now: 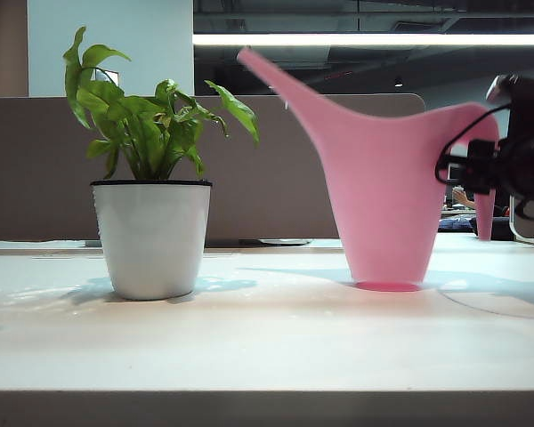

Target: Pick up the watering can from the table, water the potted plant, and put the can back.

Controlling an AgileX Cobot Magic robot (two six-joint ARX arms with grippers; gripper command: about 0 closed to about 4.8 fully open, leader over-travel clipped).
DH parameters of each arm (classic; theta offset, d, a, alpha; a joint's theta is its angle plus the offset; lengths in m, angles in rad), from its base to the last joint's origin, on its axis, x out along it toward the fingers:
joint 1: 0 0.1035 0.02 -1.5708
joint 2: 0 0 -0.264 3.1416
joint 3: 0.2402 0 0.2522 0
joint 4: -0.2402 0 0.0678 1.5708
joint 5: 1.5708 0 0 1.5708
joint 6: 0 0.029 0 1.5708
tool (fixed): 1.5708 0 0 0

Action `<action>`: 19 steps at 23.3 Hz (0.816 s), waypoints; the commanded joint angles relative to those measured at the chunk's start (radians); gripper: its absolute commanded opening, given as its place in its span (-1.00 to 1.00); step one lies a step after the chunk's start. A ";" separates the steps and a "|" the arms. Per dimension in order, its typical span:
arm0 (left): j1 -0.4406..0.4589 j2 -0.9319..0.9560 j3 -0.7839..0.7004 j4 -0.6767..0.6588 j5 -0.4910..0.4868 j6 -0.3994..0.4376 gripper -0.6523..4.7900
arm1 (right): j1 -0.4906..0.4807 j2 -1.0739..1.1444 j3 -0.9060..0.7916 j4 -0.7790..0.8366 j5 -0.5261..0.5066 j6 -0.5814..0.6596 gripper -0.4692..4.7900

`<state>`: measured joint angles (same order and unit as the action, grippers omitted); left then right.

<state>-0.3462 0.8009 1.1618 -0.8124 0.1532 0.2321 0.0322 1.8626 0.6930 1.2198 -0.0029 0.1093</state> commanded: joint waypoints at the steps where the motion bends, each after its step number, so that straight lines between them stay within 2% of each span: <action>1: 0.002 -0.002 0.005 0.006 0.000 0.000 -0.78 | 0.000 -0.006 0.010 0.070 0.000 -0.007 -0.53; 5: 0.002 0.000 0.004 0.006 0.000 0.000 -0.78 | 0.000 -0.003 0.010 0.068 -0.041 -0.017 -0.36; 8: 0.002 0.000 0.004 0.006 0.000 0.000 -0.78 | 0.000 -0.003 0.010 0.044 -0.044 -0.017 -0.32; 9: 0.002 -0.001 0.004 0.006 0.000 0.000 -0.78 | 0.000 -0.004 0.009 0.028 -0.044 -0.017 -0.10; 10: 0.002 -0.001 0.004 0.006 0.000 0.000 -0.78 | 0.000 -0.004 0.009 0.017 -0.044 -0.017 0.00; 15: 0.002 -0.002 0.004 0.005 0.000 0.000 -0.78 | 0.000 -0.005 0.009 -0.036 -0.045 -0.016 0.06; 19: 0.002 -0.002 0.004 0.005 0.000 0.000 -0.78 | 0.000 -0.030 0.008 -0.105 -0.044 -0.016 0.25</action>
<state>-0.3462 0.8009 1.1618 -0.8124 0.1532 0.2321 0.0326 1.8549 0.6952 1.1275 -0.0460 0.0895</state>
